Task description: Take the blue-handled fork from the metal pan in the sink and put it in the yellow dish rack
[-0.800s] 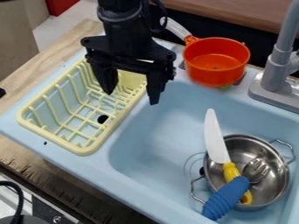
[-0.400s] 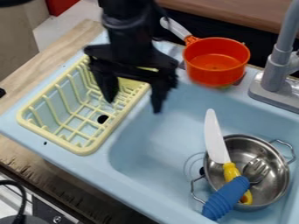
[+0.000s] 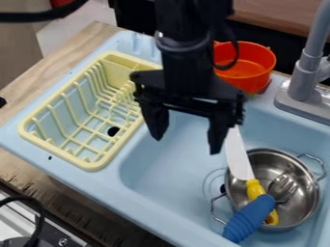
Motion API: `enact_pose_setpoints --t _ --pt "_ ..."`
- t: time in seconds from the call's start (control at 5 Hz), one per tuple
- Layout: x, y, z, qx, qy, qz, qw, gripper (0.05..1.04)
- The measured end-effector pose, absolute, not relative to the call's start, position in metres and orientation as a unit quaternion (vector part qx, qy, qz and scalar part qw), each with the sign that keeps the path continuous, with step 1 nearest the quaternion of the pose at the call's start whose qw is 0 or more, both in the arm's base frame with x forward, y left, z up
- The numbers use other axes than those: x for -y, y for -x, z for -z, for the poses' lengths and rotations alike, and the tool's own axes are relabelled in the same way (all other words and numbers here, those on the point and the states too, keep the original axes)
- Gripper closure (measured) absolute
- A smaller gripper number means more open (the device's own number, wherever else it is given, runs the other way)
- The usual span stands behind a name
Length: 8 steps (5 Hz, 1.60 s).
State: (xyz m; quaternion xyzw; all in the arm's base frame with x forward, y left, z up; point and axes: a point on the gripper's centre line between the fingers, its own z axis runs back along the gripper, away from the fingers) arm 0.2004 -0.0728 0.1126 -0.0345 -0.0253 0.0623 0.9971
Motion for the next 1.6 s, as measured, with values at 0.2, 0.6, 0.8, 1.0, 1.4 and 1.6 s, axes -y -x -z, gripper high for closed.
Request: enact_pose_setpoints --t 0.2,0.6,0.8,1.0,1.4,1.6 --pt "0.111 -0.190 -0.096 0.019 0.045 -0.035 0.998 0.084" --pt "0.144 -0.180 -0.065 0.024 0.043 0.018 0.999 0.084" --pt "0.144 -0.179 -0.057 0.026 0.028 0.032 0.999 0.084" --pt "0.145 -0.176 -0.053 0.017 0.039 0.053 0.998 0.084" --pt "0.140 -0.175 -0.048 -0.008 0.050 0.059 0.997 0.133" --pt "0.138 -0.178 -0.047 -0.016 0.066 0.056 0.996 0.404"
